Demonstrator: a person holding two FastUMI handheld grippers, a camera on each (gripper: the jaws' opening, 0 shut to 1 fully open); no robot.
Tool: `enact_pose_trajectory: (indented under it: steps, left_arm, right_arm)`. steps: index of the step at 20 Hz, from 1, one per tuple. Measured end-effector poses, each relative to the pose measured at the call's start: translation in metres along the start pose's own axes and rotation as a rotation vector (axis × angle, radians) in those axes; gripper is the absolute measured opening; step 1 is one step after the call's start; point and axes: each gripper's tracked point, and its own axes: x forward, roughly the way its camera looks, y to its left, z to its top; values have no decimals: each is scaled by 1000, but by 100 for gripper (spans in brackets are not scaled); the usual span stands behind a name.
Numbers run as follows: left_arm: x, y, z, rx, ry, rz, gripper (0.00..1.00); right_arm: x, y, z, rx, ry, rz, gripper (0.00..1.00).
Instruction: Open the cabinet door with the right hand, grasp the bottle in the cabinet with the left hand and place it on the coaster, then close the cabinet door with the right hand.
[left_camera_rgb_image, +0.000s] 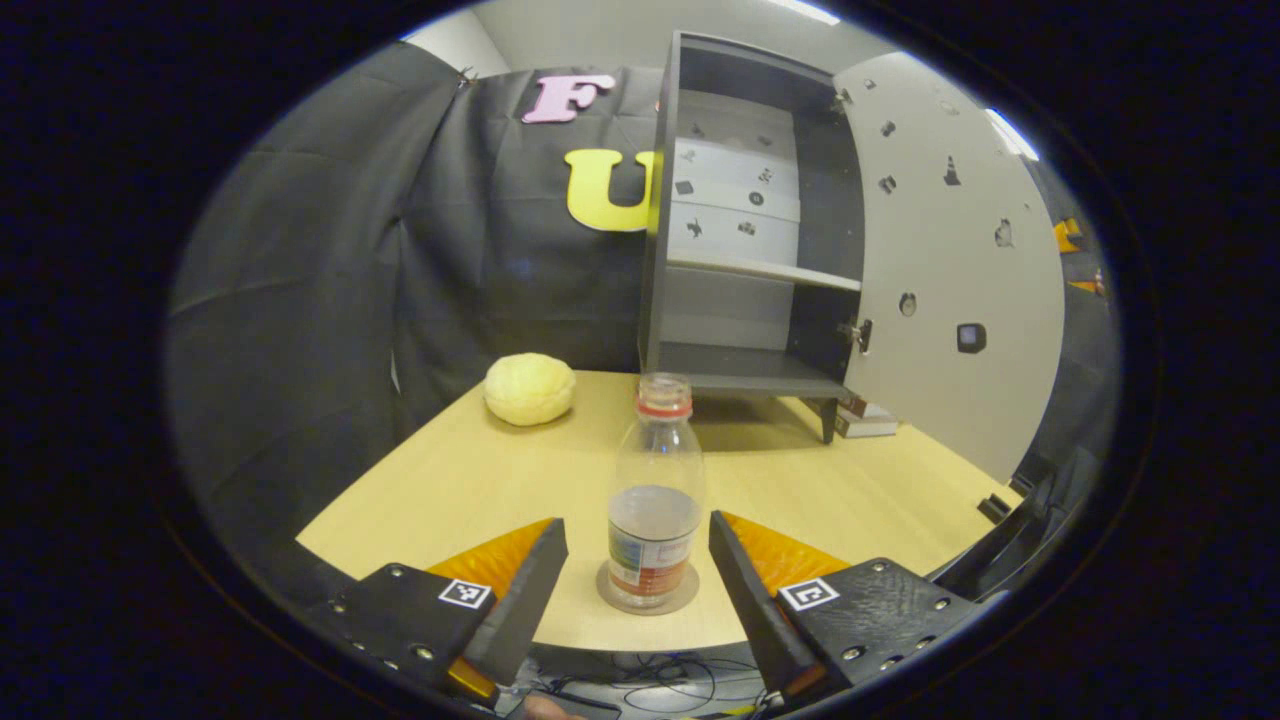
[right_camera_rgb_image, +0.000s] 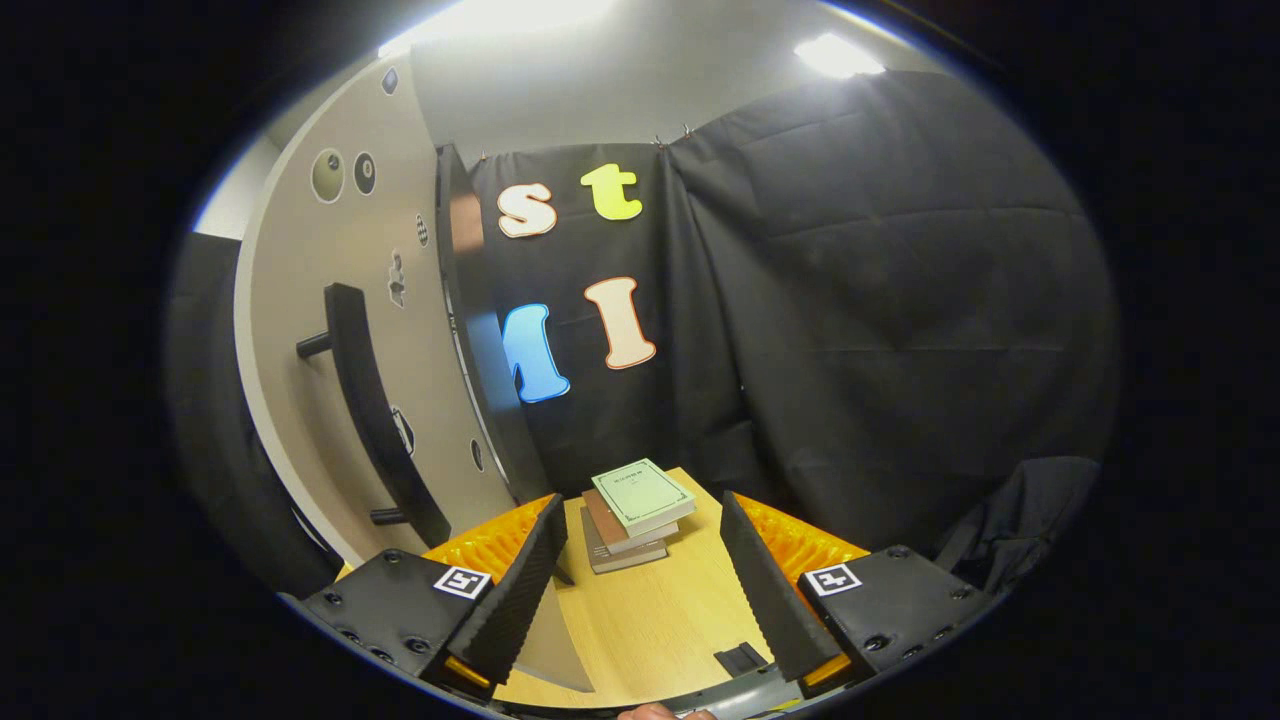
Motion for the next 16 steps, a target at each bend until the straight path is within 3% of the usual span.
enact_pose_trajectory:
  steps: [5,6,7,11,12,14,16]
  left_arm:
    - [-48,-8,102,32,-99,93,86]
    - [-54,-13,119,26,-107,101,88]
    - [-58,-20,131,4,-92,101,86]
    - [-61,-57,184,-115,-84,88,87]
    - [-63,-64,201,-122,-105,82,86]
    - [-64,-78,221,-123,-111,76,88]
    - [-70,-85,233,-121,-122,85,87]
  right_arm:
    - [18,-4,17,35,10,44,98]
    - [20,-3,22,34,7,60,93]
    - [25,1,26,31,7,83,98]
    - [29,14,35,-7,12,171,98]
    - [29,17,40,-22,-1,192,93]
    - [31,35,46,-49,-5,261,98]
    - [29,51,52,-83,-16,337,93]
